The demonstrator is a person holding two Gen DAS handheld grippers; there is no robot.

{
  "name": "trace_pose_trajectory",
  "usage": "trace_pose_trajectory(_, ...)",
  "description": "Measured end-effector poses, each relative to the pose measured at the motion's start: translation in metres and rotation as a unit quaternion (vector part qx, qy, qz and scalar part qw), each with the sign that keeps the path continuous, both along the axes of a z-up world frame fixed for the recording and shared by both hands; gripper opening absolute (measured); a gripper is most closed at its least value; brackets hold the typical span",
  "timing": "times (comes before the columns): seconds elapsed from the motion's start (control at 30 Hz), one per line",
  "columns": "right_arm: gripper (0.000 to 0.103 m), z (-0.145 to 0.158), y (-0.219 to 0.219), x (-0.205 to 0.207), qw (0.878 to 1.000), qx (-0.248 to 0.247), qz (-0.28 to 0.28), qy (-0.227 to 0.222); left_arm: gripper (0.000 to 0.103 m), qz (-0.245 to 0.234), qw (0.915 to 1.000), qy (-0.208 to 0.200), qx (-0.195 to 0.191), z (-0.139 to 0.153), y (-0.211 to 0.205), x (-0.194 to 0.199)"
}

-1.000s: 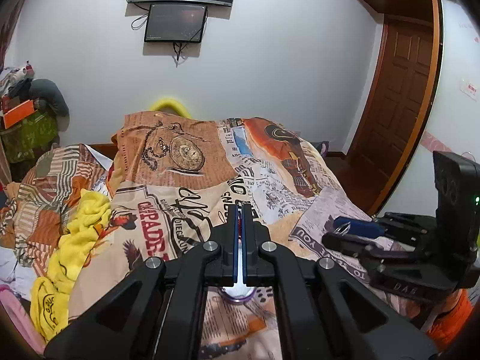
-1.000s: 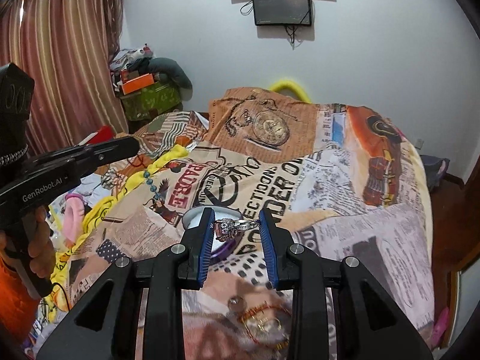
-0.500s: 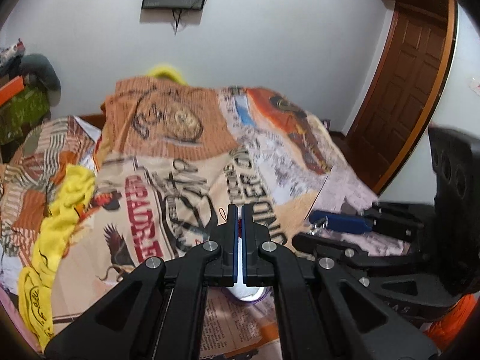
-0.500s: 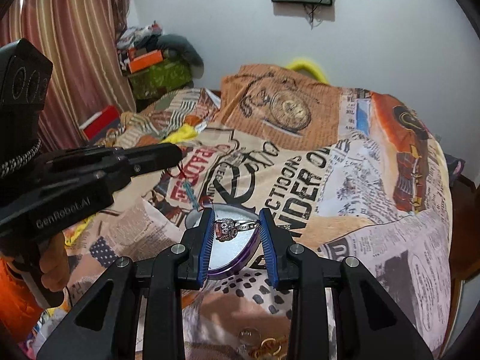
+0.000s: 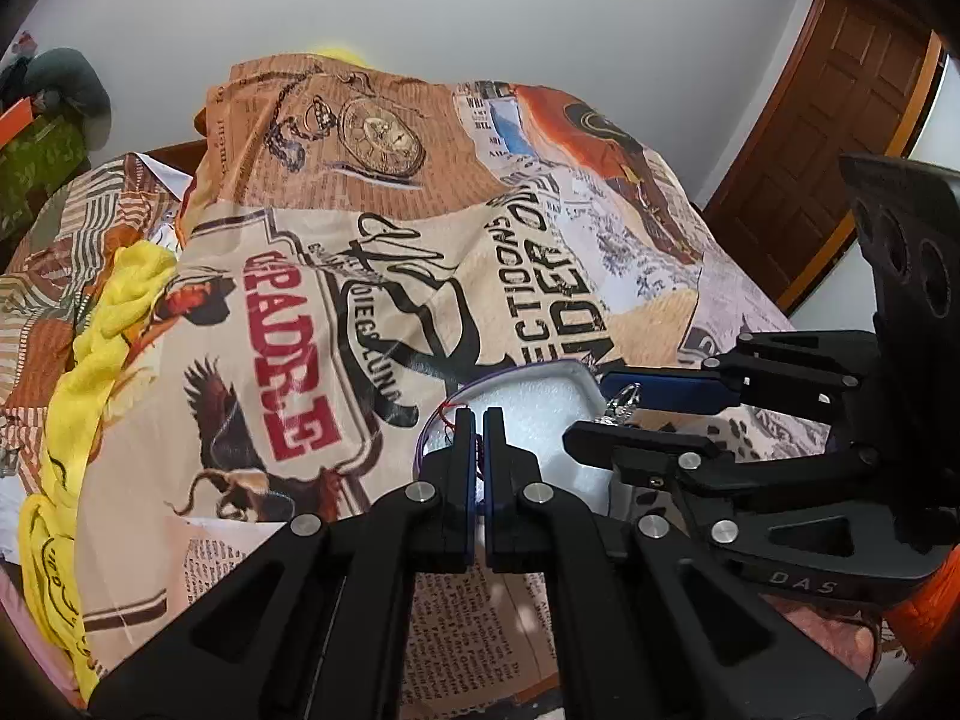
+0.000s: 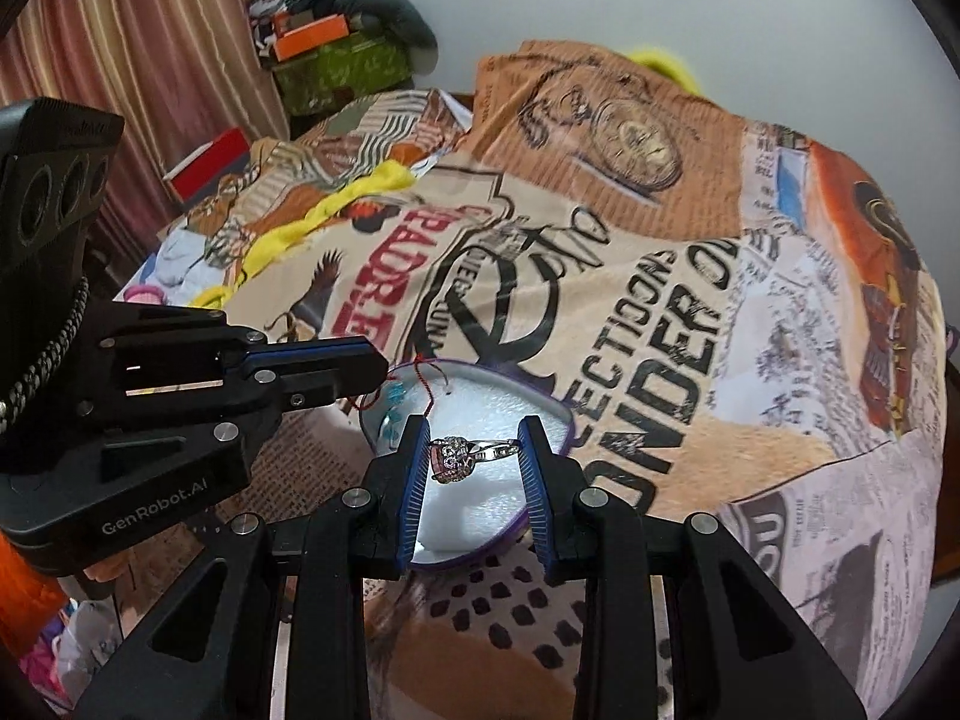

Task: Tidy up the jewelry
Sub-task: 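Carry both items over the purple heart tin and open both grippers inside it, then withdraw both grippers from the tin back toward the jewelry pile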

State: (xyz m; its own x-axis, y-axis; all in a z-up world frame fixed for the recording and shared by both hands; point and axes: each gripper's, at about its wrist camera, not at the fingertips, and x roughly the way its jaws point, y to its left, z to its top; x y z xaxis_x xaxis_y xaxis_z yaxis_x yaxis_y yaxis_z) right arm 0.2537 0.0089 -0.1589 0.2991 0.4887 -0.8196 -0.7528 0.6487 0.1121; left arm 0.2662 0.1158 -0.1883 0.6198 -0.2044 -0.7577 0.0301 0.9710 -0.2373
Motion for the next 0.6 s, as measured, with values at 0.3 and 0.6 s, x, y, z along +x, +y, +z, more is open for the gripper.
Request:
trace_pose_trajectory(0.3, 0.028, -0.014, 0.01, 0.0, 1.0, -0.026, 0.015, 0.004, 0.0, -0.003, 0.9999, 0.008, 0.007, -0.006, 0.001, 0.0)
trace_pose_trajectory(0.6, 0.03, -0.015, 0.015, -0.003, 0.999, -0.046, 0.019, -0.004, 0.006, 0.005, 0.9997, 0.003, 0.024, 0.004, 0.002, -0.009)
